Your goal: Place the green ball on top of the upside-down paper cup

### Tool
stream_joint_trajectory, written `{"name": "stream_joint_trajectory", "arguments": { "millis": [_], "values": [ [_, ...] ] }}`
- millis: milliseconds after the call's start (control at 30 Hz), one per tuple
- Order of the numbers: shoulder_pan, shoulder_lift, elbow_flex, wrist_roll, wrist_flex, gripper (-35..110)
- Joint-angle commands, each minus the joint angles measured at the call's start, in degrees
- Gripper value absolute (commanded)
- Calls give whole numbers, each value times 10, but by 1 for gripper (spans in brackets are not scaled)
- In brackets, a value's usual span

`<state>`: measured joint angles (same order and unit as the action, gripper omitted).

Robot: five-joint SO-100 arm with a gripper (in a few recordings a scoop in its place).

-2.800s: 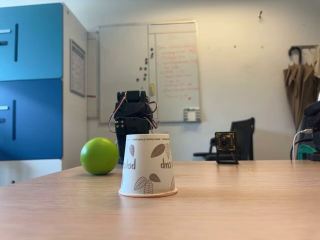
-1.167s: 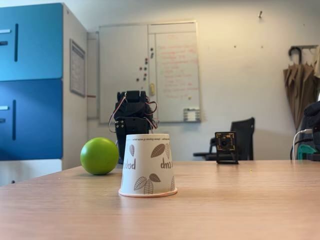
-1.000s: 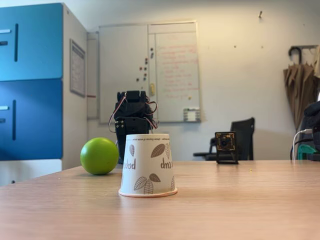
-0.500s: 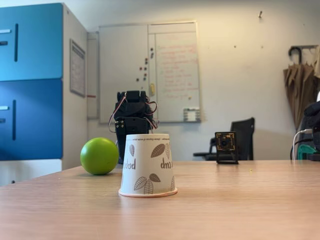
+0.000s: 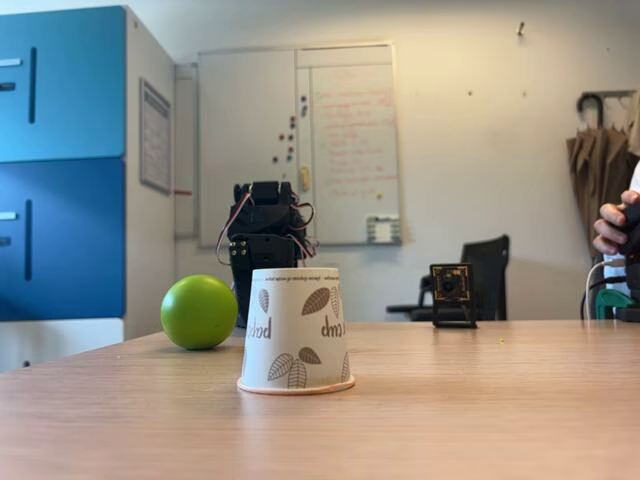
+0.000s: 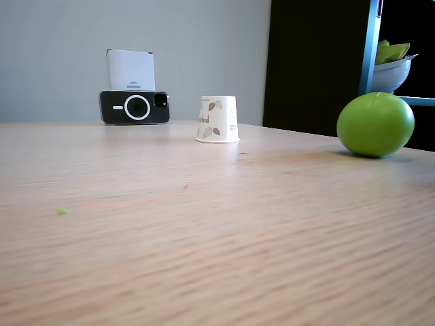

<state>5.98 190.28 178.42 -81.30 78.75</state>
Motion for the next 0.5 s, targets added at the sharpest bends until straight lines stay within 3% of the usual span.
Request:
{"name": "stream_joint_trajectory", "arguments": {
  "millis": [0, 467],
  "values": [
    [1, 1, -1, 1, 6, 0],
    [-17, 1, -1, -18, 2, 0]
  ]
}}
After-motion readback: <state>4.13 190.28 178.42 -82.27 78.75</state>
